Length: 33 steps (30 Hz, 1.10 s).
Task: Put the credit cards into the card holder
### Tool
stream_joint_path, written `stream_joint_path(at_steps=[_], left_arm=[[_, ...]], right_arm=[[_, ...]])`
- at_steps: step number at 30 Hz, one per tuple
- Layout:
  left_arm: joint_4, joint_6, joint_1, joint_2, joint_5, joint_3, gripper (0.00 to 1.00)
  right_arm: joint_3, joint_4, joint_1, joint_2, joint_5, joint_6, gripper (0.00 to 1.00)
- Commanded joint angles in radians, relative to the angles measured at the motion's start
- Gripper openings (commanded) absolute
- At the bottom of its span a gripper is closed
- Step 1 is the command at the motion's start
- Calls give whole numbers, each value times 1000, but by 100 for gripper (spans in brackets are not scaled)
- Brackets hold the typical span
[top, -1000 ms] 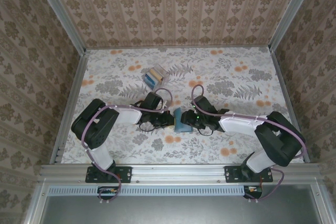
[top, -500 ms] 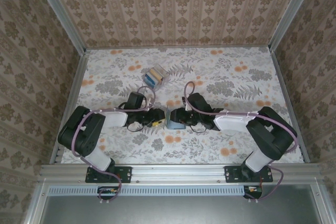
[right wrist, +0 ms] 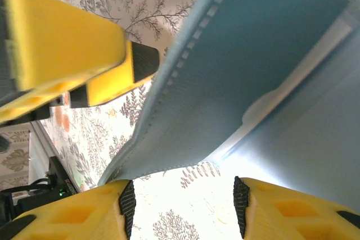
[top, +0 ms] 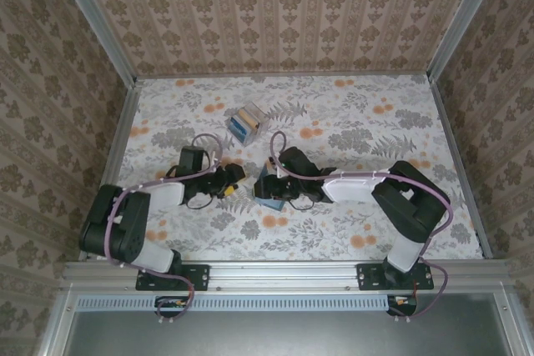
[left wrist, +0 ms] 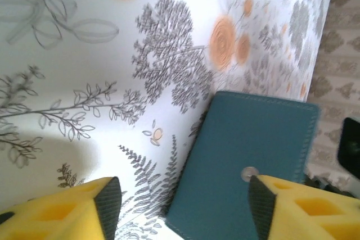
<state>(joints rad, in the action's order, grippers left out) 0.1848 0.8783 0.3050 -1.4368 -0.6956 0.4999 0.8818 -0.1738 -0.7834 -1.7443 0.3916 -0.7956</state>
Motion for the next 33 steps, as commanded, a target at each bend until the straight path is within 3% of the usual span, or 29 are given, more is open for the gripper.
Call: stream_joint_path(at_steps=[1, 9, 14, 17, 25, 33], left_arm=[[-123, -88, -5, 51, 29, 51, 68], [-219, -240, 62, -49, 34, 179, 69], [-307, -341, 140, -107, 106, 282, 70], [-404, -410, 198, -166, 137, 356, 68], [-339, -413, 234, -206, 110, 343, 65], [-338, -391, 230, -230, 206, 322, 38]], right_arm=[[82, 166, -25, -36, -54, 90, 54], [195, 347, -45, -71, -177, 225, 56], [220, 367, -45, -59, -190, 299, 56], [198, 343, -38, -51, -184, 304, 56], [116, 220, -23, -32, -150, 300, 56], [-46, 66, 21, 107, -178, 242, 59]])
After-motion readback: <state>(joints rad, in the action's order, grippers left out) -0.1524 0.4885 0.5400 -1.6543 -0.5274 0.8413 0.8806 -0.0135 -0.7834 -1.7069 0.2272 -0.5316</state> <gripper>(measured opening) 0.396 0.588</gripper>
